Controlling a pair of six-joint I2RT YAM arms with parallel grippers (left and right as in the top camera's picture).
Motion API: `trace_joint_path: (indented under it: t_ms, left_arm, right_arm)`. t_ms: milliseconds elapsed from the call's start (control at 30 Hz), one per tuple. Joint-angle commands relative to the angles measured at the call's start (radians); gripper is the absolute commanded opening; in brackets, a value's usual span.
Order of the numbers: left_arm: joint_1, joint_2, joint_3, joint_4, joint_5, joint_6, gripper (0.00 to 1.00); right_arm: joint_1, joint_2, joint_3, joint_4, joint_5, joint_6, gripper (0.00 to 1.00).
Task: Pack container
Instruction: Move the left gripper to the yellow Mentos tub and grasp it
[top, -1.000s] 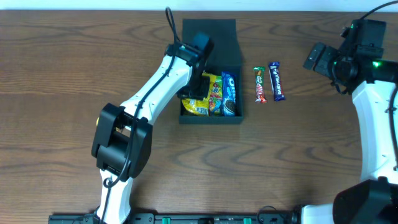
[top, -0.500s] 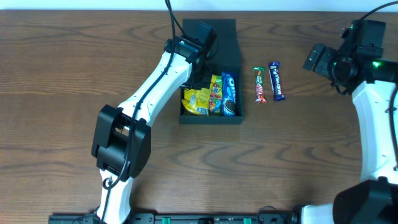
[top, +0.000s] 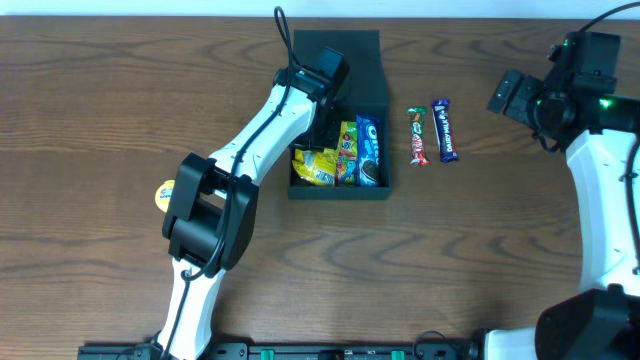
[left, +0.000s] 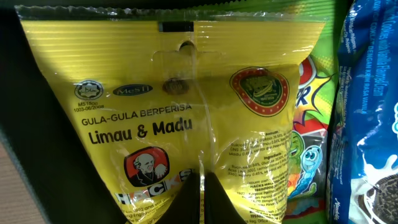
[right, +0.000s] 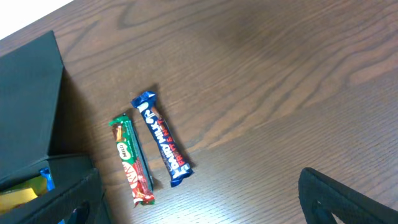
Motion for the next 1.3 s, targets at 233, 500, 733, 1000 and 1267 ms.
trace_joint_path:
  t_ms: [233,500,733,1000,1267]
  left_arm:
    - [0.009,-0.081,0.077,-0.026,-0.095,0.011,0.06]
    - [0.114,-0.387,0.096,-0.204,-0.321,-0.045,0.06]
    - [0.279,-0.607,-0.159,-0.237,-0.284,-0.104,0.06]
    - [0.330,-0.979,-0.675,-0.052,-0.283,-0.179,0.06]
    - [0.379,-1.086,-0.956,0.030,-0.284,-0.403,0.53]
  right_arm:
    - [-0.008,-0.003,0.003,-0.001,0.000,-0.011,0.99]
    - [-0.008,-0.003,0.003,0.002,0.000,-0.011,0.99]
    - [-0.008,-0.003,0.003,0.017,0.000,-0.012,0.99]
    - [-0.008,-0.003,0.003,0.058,0.000,-0.011,0.99]
    - [-0.008,-0.003,0.003,0.082,0.000,-0.016,0.99]
